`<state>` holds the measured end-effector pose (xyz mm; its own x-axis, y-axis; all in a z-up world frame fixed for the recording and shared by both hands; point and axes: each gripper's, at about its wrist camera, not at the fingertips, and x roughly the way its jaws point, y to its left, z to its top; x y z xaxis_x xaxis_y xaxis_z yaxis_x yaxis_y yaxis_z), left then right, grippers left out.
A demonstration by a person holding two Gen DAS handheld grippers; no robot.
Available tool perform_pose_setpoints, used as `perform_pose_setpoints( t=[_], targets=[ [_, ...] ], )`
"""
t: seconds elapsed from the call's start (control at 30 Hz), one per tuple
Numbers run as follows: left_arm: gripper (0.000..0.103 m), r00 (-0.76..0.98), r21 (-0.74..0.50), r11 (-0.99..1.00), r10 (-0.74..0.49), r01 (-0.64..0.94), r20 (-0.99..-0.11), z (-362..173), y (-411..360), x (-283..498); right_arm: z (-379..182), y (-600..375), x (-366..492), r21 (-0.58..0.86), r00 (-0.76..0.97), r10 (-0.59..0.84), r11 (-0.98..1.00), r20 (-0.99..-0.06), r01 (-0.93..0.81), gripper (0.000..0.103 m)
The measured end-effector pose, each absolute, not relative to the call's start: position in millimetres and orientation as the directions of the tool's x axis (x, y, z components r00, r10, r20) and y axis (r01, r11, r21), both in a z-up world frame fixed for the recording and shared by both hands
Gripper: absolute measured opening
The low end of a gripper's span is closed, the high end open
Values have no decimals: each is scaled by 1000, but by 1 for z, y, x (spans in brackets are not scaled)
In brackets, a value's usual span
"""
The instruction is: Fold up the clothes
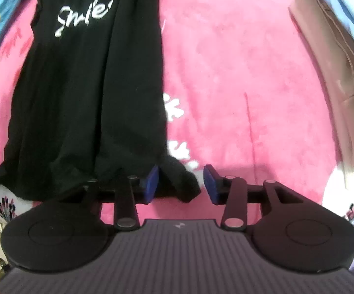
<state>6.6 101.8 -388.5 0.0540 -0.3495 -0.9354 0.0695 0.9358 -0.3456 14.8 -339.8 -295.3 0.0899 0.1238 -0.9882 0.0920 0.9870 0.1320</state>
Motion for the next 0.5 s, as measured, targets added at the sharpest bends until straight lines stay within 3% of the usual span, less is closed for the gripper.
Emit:
perform_pose_setpoints(
  t=[0.07,0.17,0.2,0.23,0.27,0.4,0.5],
  targets=[
    [42,60,-320,943,-326,89,-943,-389,94,3,-298,-344,12,156,98,147,984,-984,90,51],
    [31,78,-265,960,-272,92,-959,-391,86,0,-303,-350,7,192,111,182,978,-977,87,54],
    [19,86,-248,965,-256,88,-963,-391,85,-1,-304,-353,5,204,115,194,975,-974,86,51],
    [8,94,-240,968,-247,80,-965,-391,85,-1,-306,-355,4,216,119,205,973,-971,84,32],
    [6,103,-234,970,-239,63,-965,-388,85,-3,-307,-357,2,228,123,217,970,-968,83,6],
    [4,141,-209,975,-218,76,-966,-372,81,-9,-313,-365,-4,275,139,263,958,-955,78,4],
    [4,136,-221,971,-231,85,-963,-352,83,-9,-300,-391,-14,343,151,314,907,-937,243,3]
  ],
)
